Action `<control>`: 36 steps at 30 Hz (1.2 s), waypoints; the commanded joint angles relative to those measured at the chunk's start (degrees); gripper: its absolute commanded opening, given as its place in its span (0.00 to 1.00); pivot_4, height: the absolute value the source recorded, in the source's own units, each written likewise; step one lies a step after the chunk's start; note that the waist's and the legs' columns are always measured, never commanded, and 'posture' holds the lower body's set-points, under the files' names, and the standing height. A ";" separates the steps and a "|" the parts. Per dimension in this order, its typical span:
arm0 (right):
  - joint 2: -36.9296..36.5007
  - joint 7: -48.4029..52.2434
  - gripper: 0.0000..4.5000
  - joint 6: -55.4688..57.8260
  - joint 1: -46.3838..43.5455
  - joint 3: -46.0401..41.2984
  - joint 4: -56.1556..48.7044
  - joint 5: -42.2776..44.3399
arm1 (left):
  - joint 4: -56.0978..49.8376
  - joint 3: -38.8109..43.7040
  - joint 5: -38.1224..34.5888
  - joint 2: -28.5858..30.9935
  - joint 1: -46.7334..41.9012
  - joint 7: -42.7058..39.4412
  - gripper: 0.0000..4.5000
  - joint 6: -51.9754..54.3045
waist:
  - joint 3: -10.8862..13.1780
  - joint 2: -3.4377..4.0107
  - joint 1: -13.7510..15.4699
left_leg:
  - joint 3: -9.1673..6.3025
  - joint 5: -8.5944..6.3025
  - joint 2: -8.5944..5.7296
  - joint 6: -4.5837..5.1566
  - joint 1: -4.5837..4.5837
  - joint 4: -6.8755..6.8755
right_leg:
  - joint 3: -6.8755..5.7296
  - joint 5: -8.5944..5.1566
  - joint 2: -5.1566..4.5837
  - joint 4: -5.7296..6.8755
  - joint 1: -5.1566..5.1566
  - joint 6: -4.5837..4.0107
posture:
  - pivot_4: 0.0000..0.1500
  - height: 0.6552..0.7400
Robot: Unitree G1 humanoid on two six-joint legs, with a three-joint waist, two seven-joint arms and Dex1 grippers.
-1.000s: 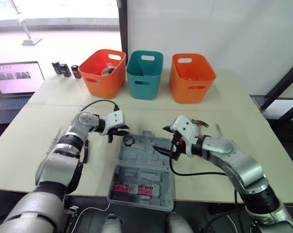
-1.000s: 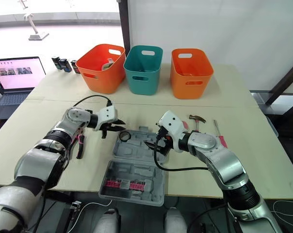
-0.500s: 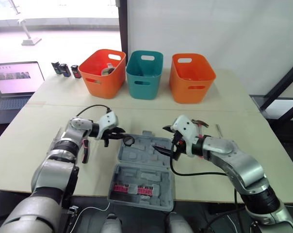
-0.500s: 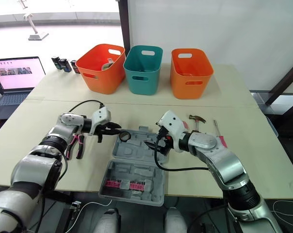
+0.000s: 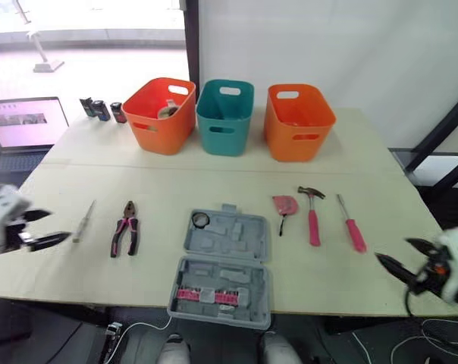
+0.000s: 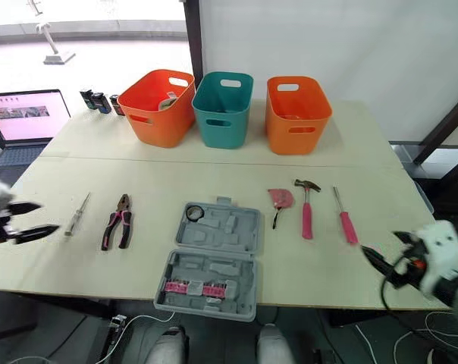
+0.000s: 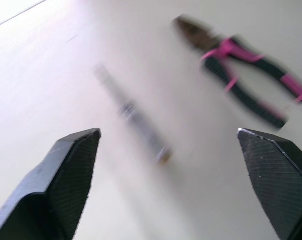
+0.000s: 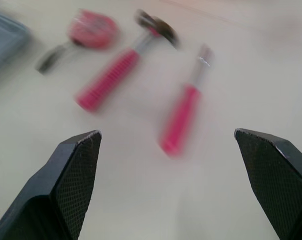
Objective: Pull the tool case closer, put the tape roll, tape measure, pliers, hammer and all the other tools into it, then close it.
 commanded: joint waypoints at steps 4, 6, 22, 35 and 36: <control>-3.90 3.90 1.00 -10.69 1.59 -5.91 14.33 -1.88 | 5.35 10.12 -4.32 3.33 11.91 7.03 1.00 -4.18 | 0.00 0.02 -0.19 | 0.10 -0.01 0.00 -0.01 0.04 -0.05 | 0.05 0.02 -0.01 -0.01 -0.06 -0.06 | 1.00 1.00; -4.29 3.92 1.00 -12.82 0.92 -5.53 17.89 -2.23 | 5.79 11.30 -4.93 3.03 14.21 8.02 1.00 -5.03 | 0.00 0.00 -0.20 | 0.11 -0.01 0.00 -0.01 0.04 -0.08 | 0.05 0.03 -0.01 -0.01 -0.09 -0.08 | 1.00 1.00; 0.49 -1.11 1.00 -0.16 4.85 -2.17 -5.59 8.05 | -17.65 8.44 -9.39 -13.14 21.21 11.77 1.00 2.03 | -0.06 0.20 0.05 | 0.15 0.00 0.00 -0.03 0.02 -0.07 | 0.09 0.03 0.00 -0.01 -0.07 -0.09 | 1.00 1.00; 19.30 -45.34 1.00 23.89 -11.20 29.48 -35.20 9.01 | -57.81 -3.00 -17.80 -25.84 24.01 8.75 1.00 11.17 | -0.22 -0.11 0.15 | 0.14 0.01 0.00 -0.04 -0.05 0.02 | 0.12 0.10 0.01 -0.06 -0.16 -0.19 | 1.00 1.00; 20.65 -47.22 1.00 23.95 -12.02 31.47 -34.62 7.19 | -58.37 -3.52 -18.24 -25.38 23.61 7.60 1.00 11.27 | -0.22 -0.11 0.17 | 0.14 0.01 0.00 -0.03 -0.07 0.01 | 0.14 0.10 0.01 -0.07 -0.16 -0.20 | 1.00 1.00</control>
